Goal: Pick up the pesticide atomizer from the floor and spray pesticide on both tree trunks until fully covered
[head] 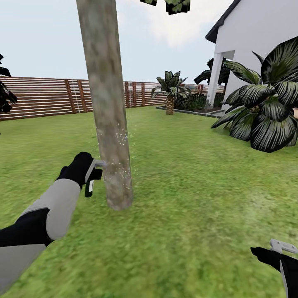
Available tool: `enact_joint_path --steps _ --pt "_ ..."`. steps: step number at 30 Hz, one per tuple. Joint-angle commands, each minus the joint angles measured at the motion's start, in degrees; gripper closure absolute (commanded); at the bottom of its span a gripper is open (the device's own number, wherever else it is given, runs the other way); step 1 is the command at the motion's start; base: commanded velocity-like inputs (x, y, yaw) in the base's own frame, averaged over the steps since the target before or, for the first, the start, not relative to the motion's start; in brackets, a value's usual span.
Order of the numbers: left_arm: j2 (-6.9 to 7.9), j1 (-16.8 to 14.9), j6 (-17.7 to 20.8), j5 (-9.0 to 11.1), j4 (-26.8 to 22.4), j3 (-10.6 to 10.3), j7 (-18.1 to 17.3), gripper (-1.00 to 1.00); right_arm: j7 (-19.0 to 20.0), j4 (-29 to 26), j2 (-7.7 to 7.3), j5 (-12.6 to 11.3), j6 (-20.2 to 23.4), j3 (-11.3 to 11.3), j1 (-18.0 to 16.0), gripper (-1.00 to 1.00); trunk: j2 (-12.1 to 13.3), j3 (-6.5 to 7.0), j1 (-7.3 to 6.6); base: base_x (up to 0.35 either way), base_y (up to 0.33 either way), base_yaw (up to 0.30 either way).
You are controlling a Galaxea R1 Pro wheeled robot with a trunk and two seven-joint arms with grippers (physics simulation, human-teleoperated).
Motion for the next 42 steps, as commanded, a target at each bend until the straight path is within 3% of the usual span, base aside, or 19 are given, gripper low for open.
enact_joint_path --steps 1,8,13,17,24,40,42 --pt "-0.03 -1.93 0.20 -0.39 -0.05 0.27 -0.26 1.00 0.53 -0.05 0.02 0.60 0.17 -0.16 -0.05 -1.00 -0.02 -0.06 -0.01 0.000 0.000 0.000" --pt "-0.19 -7.89 0.38 -0.35 0.13 0.17 -0.70 1.00 0.52 -0.01 0.02 0.60 0.17 -0.16 -0.05 -1.00 -0.02 -0.06 -0.01 0.000 0.000 0.000" --pt "-0.45 -11.60 0.54 -0.35 0.29 0.16 -4.65 1.00 0.53 -0.01 0.02 0.60 0.17 -0.16 -0.05 -1.00 -0.02 -0.06 -0.01 0.000 0.000 0.000" --pt "-0.44 -13.48 0.57 -0.35 1.21 0.16 -5.45 1.00 0.53 -0.01 0.02 0.60 0.14 -0.16 -0.05 -1.00 -0.02 -0.06 -0.01 0.000 0.000 0.000" --pt "-0.19 -13.90 0.58 -0.35 6.46 0.11 -5.50 1.00 0.52 -0.01 0.02 0.60 0.16 -0.16 -0.05 -1.00 -0.02 -0.06 -0.01 0.000 0.000 0.000" --pt "-0.09 -13.90 0.53 -0.39 6.47 0.16 -5.50 1.00 0.52 -0.01 0.02 0.60 0.17 -0.16 -0.05 -1.00 -0.02 -0.06 -0.01 0.031 -0.217 0.000" --pt "-0.07 -15.04 0.56 -0.43 6.42 0.16 -5.50 1.00 0.53 -0.01 0.02 0.60 0.17 -0.16 -0.04 -1.00 -0.02 -0.06 -0.01 0.008 -0.010 0.000"
